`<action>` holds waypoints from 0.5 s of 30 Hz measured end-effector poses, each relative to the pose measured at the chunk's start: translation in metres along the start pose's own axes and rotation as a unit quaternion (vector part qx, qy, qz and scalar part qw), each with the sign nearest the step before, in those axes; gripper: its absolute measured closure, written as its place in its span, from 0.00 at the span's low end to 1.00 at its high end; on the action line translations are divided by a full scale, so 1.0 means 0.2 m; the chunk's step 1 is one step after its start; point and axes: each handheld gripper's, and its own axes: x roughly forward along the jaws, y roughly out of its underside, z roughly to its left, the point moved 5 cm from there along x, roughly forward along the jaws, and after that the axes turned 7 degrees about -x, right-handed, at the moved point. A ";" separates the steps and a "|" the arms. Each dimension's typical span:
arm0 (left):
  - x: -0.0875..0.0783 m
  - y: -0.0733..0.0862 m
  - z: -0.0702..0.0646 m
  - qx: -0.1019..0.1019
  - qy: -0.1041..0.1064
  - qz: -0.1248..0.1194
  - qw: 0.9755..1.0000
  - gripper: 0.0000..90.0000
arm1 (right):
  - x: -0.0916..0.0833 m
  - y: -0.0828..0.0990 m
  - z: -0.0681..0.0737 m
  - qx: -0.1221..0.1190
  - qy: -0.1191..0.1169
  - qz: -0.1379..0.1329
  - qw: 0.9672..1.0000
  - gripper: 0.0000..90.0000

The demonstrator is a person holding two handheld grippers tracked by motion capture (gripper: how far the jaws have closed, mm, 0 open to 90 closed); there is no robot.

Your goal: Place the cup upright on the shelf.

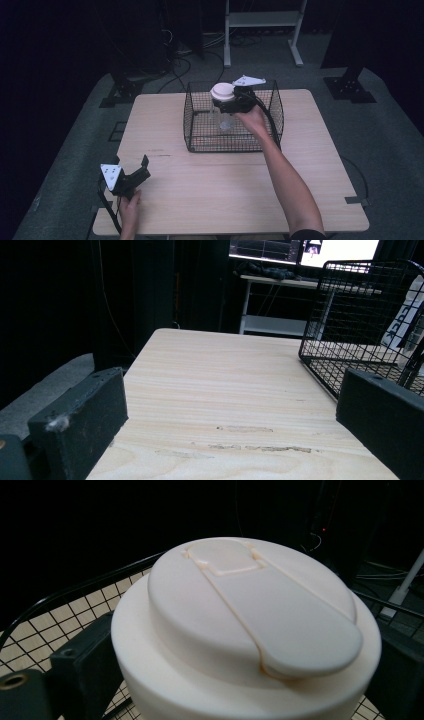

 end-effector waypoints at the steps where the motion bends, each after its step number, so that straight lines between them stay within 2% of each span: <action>1: 0.00 0.00 0.00 0.000 0.001 0.000 1.000 0.00 | 0.01 0.01 0.00 -0.002 0.001 0.003 1.000 0.05; 15: 0.00 0.00 0.00 0.001 0.001 0.000 1.000 0.00 | 0.03 0.07 0.00 0.000 0.000 0.012 1.000 0.05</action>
